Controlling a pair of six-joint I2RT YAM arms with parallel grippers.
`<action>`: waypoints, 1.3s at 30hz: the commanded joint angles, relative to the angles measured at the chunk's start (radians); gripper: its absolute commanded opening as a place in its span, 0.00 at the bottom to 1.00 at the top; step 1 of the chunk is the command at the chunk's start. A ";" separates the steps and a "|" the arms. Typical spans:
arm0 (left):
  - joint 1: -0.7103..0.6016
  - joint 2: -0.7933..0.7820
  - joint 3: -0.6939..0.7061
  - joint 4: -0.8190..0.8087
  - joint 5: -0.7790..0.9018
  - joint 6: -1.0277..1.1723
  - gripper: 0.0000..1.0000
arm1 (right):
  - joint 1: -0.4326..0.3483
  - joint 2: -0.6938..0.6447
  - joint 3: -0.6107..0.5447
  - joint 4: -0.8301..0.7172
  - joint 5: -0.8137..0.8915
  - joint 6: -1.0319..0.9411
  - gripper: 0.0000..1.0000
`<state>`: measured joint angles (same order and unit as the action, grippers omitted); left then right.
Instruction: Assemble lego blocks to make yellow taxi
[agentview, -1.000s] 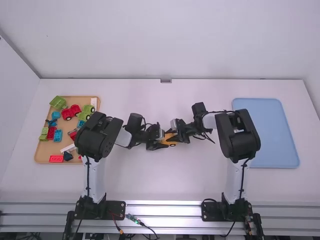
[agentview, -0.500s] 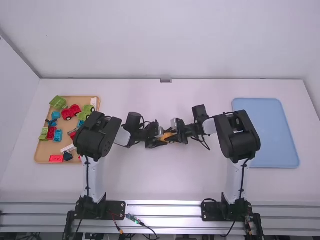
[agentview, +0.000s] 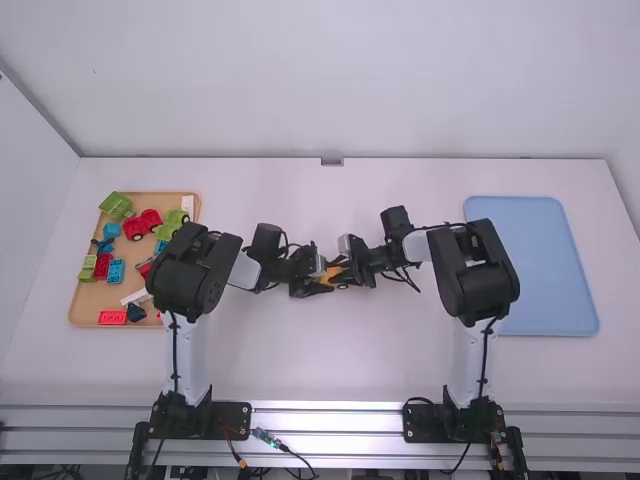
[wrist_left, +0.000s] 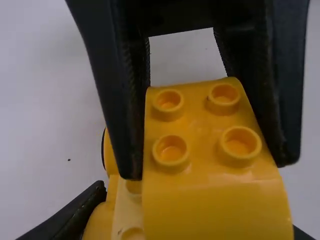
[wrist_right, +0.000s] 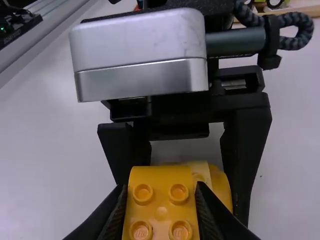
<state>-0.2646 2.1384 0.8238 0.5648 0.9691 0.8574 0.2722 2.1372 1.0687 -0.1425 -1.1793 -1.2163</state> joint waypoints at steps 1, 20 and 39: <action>0.003 0.008 -0.025 -0.013 0.006 0.030 0.06 | 0.001 0.030 0.012 -0.002 0.099 -0.038 0.07; 0.003 0.008 -0.032 -0.017 -0.004 0.022 0.13 | -0.003 0.030 0.065 -0.023 0.070 -0.041 0.07; 0.003 0.008 -0.032 -0.039 -0.043 0.023 0.12 | -0.005 -0.010 0.107 -0.131 0.022 -0.108 0.05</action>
<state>-0.2588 2.1315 0.8207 0.5400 0.9688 0.8749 0.2703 2.1437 1.1721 -0.2722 -1.1553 -1.3350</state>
